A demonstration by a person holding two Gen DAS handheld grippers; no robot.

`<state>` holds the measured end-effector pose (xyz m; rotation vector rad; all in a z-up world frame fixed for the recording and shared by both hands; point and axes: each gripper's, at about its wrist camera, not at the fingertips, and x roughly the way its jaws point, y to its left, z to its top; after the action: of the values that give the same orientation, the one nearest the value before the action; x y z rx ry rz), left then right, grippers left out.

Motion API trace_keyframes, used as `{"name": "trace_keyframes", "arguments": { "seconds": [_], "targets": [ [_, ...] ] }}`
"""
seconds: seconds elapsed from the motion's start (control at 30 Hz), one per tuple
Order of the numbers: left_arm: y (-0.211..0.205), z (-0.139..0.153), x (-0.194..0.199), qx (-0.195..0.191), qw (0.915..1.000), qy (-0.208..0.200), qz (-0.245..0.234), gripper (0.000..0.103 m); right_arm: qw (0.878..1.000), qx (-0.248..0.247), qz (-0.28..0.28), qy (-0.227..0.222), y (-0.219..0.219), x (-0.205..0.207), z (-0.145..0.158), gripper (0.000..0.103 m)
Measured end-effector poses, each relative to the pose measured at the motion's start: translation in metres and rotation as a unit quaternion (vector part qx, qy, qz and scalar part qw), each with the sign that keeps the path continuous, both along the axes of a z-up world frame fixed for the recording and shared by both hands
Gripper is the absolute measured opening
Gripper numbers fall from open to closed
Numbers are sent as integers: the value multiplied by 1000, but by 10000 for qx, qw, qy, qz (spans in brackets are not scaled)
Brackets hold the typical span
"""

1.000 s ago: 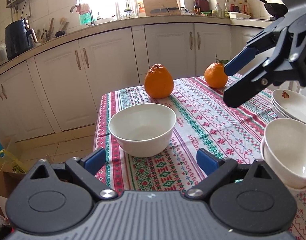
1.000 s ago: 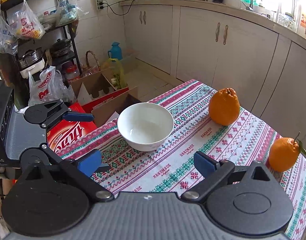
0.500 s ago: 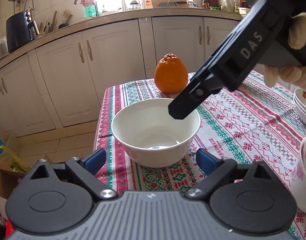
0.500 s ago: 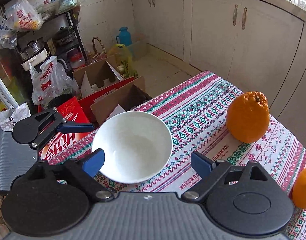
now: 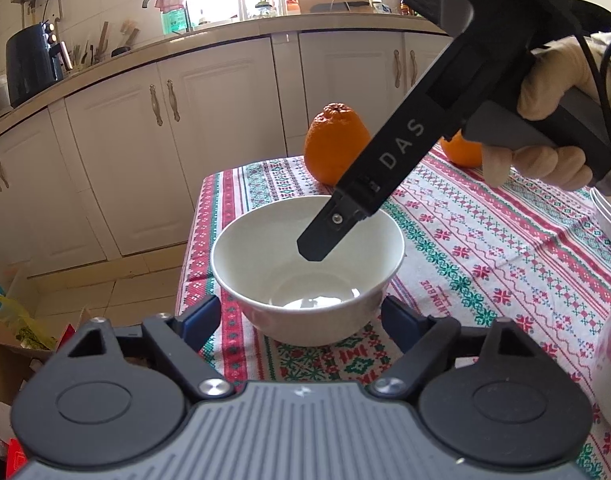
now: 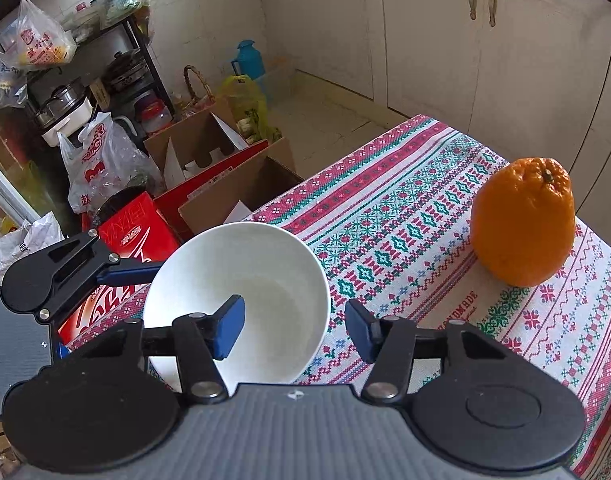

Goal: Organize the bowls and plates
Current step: 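Grasp the white bowl's rim with the right tool and lift it, then carry the held bowl with the right tool over the bowl stack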

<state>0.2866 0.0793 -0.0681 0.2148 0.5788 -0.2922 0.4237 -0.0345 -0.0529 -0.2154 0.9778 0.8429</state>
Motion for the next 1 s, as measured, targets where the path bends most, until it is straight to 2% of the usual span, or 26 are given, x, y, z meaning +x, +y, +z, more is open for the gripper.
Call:
{"name": "trace_keyframes", "arguments": {
  "seconds": [0.27,0.53,0.73,1.0],
  "targets": [
    [-2,1,1,-30,10000,-20,-50,82,9999,124,57,76,3,4,-2,54],
    [-2,2,0,-4,10000,9,-54,82,9996,228,37,138,1,2,-1,54],
    [-6,7,-6,29,9999,64,-99,82,9997,224,60,89,-3,-9,7,54],
    [-15,28,-33,38,9997,166,-164,82,9995,267,155,-14,-18,-41,26,54]
  ]
}}
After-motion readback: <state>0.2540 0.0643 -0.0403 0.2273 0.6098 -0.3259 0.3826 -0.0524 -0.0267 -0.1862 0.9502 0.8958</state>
